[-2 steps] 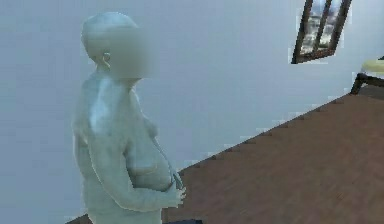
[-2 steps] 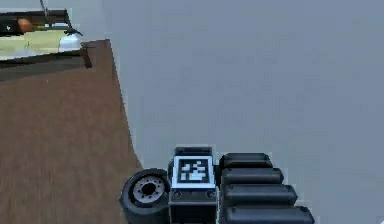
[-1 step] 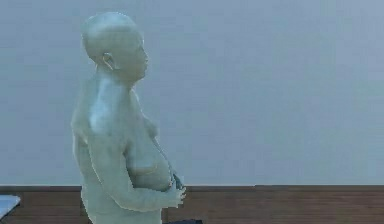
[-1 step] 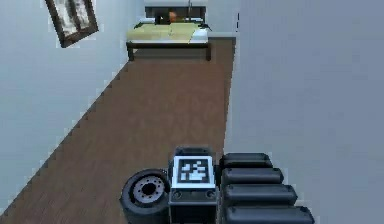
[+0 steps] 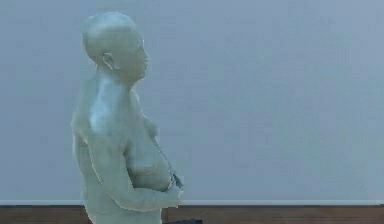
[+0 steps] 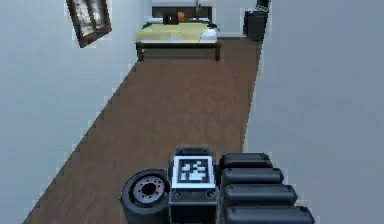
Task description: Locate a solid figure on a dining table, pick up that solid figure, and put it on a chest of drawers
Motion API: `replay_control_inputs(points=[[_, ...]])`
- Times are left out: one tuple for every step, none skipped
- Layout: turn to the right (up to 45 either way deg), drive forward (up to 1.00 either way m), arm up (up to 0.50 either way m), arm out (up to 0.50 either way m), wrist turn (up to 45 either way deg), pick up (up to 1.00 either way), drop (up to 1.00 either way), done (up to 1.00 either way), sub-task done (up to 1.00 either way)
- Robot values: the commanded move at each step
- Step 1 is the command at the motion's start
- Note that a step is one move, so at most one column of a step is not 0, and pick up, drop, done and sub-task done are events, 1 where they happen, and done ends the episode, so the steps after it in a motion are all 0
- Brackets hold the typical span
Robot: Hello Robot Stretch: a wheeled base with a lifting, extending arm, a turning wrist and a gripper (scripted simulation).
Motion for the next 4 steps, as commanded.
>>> replay_control_inputs(points=[[45.0,0.00,0.00,0.00,0.0,0.00,0.00,0.00,0.00],[36.0,0.00,0.00,0.00,0.0,0.00,0.00,0.00,0.00],[0.0,1.00,0.00,0.00,0.0,0.00,0.00,0.00,0.00],[0.0,0.65,0.00,0.00,0.0,0.00,0.00,0.00,0.00]])
